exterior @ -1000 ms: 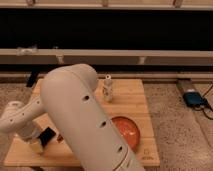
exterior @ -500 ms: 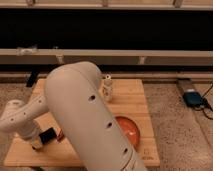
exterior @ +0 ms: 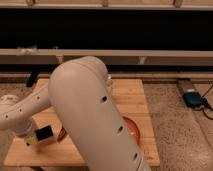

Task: Place the eraser on the white sponge

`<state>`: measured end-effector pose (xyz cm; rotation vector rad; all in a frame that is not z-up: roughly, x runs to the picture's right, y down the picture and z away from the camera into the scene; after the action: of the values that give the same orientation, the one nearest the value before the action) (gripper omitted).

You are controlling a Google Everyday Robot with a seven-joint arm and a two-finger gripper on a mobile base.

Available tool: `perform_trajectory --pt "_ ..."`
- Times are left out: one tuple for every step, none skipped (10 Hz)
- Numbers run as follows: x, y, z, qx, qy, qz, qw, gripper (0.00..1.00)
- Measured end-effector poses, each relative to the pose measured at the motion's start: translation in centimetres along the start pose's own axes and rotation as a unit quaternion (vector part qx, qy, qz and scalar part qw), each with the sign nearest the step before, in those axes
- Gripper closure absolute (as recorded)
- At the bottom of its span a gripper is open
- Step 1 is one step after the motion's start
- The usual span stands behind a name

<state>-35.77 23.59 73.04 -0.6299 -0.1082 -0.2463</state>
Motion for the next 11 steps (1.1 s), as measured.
perform_trajectory --pt "0.9 0.0 -0.2 0.000 0.005 0.008 1.0000 1.00" --pt "1.9 0.0 -0.4 0.000 0.009 0.018 0.9998 1.00" --pt "3.7 0.1 -0.6 -0.002 0.012 0.036 0.9993 1.00" --pt "5.5 0.3 -0.7 -0.003 0.012 0.057 0.9983 1.00" --pt "7.6 0.6 -0.9 -0.005 0.011 0.079 0.9968 1.00" --pt "9.8 1.0 -1.1 -0.007 0.013 0.104 0.9945 1.00" --pt "12.1 1.3 -1.3 -0.008 0.015 0.128 0.9917 1.00" --pt "14.0 1.5 -1.5 -0.010 0.018 0.147 0.9889 1.00" --pt "15.4 1.5 -1.6 -0.011 0.020 0.162 0.9865 1.00" --pt "17.1 1.2 -1.6 -0.013 0.022 0.183 0.9828 1.00" --pt "17.8 0.9 -1.6 -0.015 0.022 0.194 0.9806 1.00"
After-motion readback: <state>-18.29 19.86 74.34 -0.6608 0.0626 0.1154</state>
